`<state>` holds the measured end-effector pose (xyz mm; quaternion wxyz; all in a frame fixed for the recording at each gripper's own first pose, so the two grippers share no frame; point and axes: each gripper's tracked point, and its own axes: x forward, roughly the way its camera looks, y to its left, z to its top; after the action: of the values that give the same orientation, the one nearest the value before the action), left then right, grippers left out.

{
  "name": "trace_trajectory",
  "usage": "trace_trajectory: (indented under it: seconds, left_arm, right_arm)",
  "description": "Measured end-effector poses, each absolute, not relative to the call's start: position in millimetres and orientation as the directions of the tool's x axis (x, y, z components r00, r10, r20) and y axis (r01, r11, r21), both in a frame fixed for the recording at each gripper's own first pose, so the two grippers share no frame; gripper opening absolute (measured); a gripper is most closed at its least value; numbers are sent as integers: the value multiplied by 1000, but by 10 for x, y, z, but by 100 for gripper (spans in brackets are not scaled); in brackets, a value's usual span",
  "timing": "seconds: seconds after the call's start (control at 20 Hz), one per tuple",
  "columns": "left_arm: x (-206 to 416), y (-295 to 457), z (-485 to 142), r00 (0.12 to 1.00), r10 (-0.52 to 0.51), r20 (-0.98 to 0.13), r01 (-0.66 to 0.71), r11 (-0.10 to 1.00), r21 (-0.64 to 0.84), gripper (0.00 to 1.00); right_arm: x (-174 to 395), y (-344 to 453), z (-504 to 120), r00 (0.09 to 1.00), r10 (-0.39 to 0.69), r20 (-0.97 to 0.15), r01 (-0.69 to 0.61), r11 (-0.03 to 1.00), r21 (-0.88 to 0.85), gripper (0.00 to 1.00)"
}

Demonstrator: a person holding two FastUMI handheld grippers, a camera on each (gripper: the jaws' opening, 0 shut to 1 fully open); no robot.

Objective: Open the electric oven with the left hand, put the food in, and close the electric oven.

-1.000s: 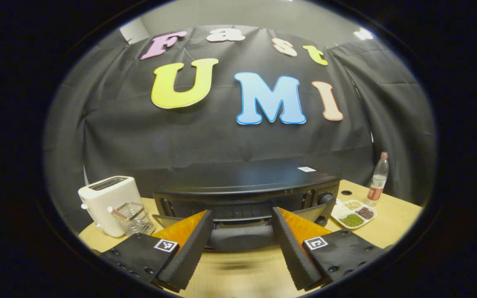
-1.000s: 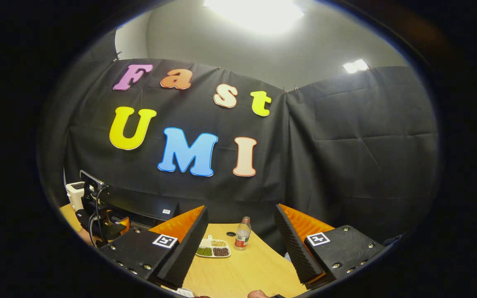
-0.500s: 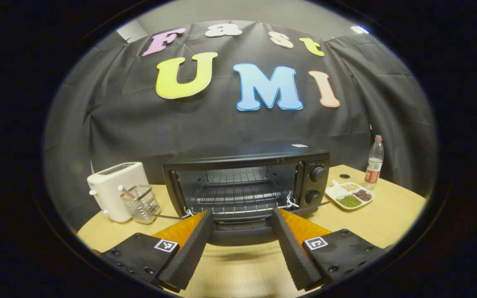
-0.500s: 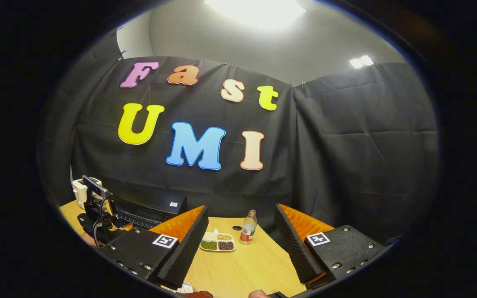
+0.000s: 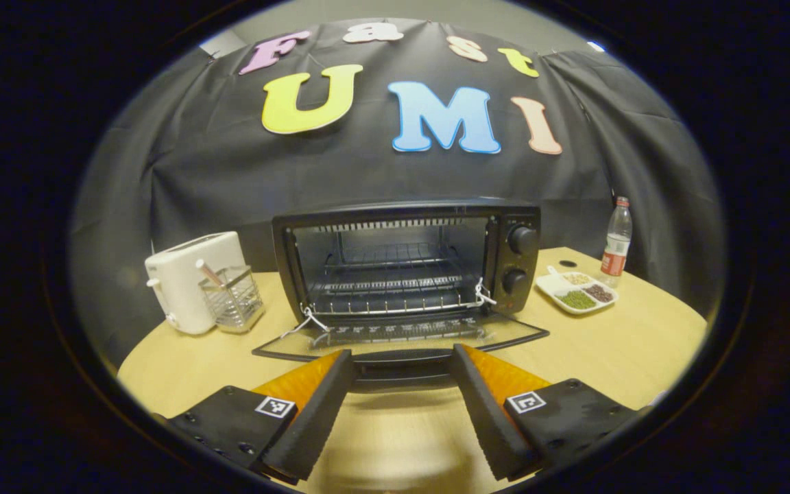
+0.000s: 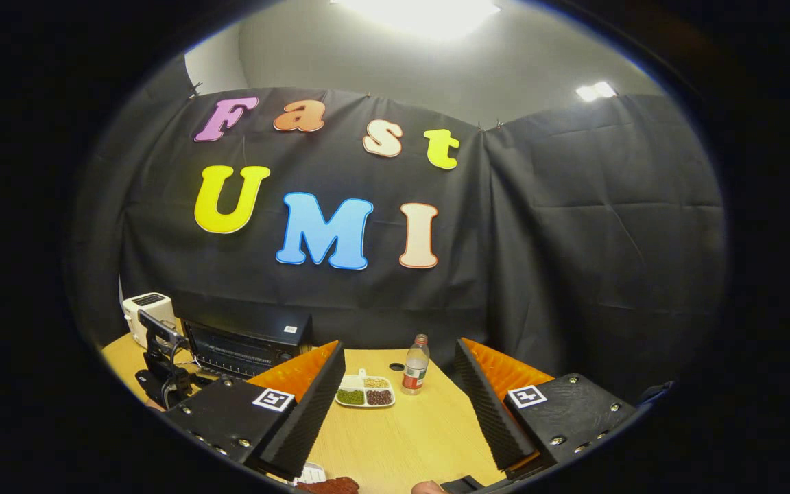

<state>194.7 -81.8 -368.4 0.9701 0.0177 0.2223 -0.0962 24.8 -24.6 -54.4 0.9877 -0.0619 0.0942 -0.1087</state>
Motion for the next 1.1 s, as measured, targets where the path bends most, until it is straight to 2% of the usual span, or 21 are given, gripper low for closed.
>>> trace_trajectory:
  seconds: [0.1, 0.15, 0.2, 0.4, 0.8, 0.95, 1.0, 1.1]
  left_arm:
    - [1872, -825, -3818, 862, -193, -469, 202, 979, -32, 96]
    - [1850, -841, -3855, 855, -204, -478, 207, 977, -46, 100]
    - [1823, -853, -3875, 851, -212, -481, 215, 975, -49, 96]
    - [1661, -928, -3669, 857, -237, -458, 245, 969, -44, 97]
    - [961, -858, -2213, 947, -187, -260, 180, 982, -48, 99]
    - [736, -746, -1742, 970, -137, -202, 130, 990, -52, 96]
    - [667, -720, -1599, 976, -123, -180, 116, 992, -50, 100]
    - [523, -695, -1302, 985, -101, -138, 97, 995, -39, 100]
  right_arm:
    - [291, -216, -578, 957, -227, -183, 205, 970, -131, 98]
    - [302, -205, -591, 955, -230, -187, 209, 970, -125, 98]
    - [317, -191, -588, 956, -228, -187, 207, 971, -123, 98]
    - [352, -169, -584, 963, -206, -173, 181, 972, -148, 98]
    - [293, -103, -837, 978, -38, -203, 26, 998, -65, 98]
    - [238, -109, -1006, 970, 28, -242, -36, 999, -29, 98]
    - [203, -117, -1067, 964, 47, -260, -52, 999, -14, 97]
    - [135, -134, -1223, 949, 83, -304, -80, 997, 21, 98]
